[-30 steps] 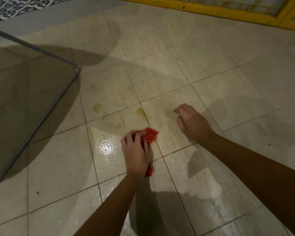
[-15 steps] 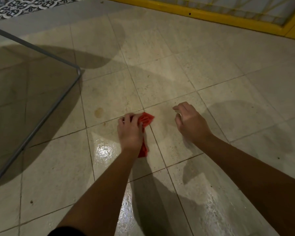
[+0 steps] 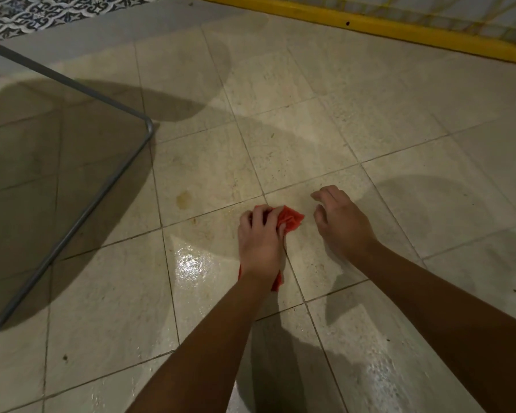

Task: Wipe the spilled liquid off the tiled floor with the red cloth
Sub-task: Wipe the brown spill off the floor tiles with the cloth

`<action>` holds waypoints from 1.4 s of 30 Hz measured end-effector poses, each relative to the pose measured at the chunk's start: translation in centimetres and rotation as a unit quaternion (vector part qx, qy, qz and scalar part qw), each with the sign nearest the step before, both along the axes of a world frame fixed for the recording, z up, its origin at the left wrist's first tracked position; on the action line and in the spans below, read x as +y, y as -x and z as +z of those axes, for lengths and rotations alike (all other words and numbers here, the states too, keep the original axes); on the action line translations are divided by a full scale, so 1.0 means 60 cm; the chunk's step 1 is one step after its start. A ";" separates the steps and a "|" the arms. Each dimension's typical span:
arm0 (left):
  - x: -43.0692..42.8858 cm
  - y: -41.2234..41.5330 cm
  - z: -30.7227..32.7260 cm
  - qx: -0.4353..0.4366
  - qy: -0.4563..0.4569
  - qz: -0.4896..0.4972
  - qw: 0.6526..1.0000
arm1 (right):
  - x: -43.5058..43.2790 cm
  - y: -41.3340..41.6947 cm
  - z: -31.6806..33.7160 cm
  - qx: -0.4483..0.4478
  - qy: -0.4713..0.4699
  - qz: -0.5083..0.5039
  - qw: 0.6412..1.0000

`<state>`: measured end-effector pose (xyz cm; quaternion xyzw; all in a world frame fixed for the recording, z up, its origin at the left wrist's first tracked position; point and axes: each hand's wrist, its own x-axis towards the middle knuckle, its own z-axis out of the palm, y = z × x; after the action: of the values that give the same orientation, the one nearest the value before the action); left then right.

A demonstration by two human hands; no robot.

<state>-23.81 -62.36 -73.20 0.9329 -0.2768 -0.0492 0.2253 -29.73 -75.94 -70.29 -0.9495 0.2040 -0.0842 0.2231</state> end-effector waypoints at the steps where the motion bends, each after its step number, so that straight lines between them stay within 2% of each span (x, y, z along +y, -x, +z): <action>1: -0.007 -0.016 0.001 0.003 -0.011 0.007 1.000 | 0.000 -0.004 0.000 -0.003 -0.001 -0.004 1.000; 6: 0.030 -0.093 0.005 0.021 -0.028 0.093 0.995 | 0.003 -0.011 0.000 0.000 -0.018 -0.011 1.000; 11: 0.105 -0.053 0.000 0.004 0.004 0.121 0.993 | 0.015 -0.022 -0.006 -0.011 -0.025 0.002 1.000; 15: 0.091 -0.007 0.001 0.014 0.014 0.052 0.998 | 0.032 -0.046 -0.014 -0.045 0.005 0.024 0.999; 17: 0.078 -0.020 0.001 -0.008 0.018 -0.010 1.000 | 0.041 -0.060 -0.016 -0.065 0.008 0.025 0.998; 20: 0.069 -0.072 0.003 0.012 -0.002 -0.047 0.999 | 0.049 -0.078 -0.015 -0.079 0.007 0.017 0.997; 23: 0.083 -0.128 0.007 0.020 -0.010 0.011 1.000 | 0.052 -0.088 -0.014 -0.089 -0.005 0.008 0.996; 26: 0.140 -0.154 0.002 0.010 -0.002 0.112 0.994 | 0.054 -0.088 -0.012 -0.098 -0.002 0.010 0.995; 29: 0.194 -0.133 0.001 0.013 0.047 0.197 0.979 | 0.057 -0.084 -0.009 -0.091 0.007 0.015 0.996; 31: 0.204 -0.098 0.003 0.022 0.048 0.210 0.976 | 0.057 -0.085 -0.008 -0.086 0.010 0.018 0.996; 34: 0.185 -0.048 0.003 0.020 0.029 0.100 0.994 | 0.059 -0.097 -0.005 -0.076 0.001 0.012 0.997; 37: 0.150 -0.054 -0.005 -0.009 0.029 -0.023 0.999 | 0.068 -0.117 0.001 -0.066 -0.017 0.003 0.998; 42: 0.100 -0.145 -0.002 -0.014 -0.004 -0.026 1.000 | 0.069 -0.148 0.010 -0.064 -0.021 0.007 0.998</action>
<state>-15.13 -56.34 -73.32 0.9268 -0.3039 -0.0433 0.2162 -20.82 -71.81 -69.72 -0.9387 0.1842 -0.1383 0.2565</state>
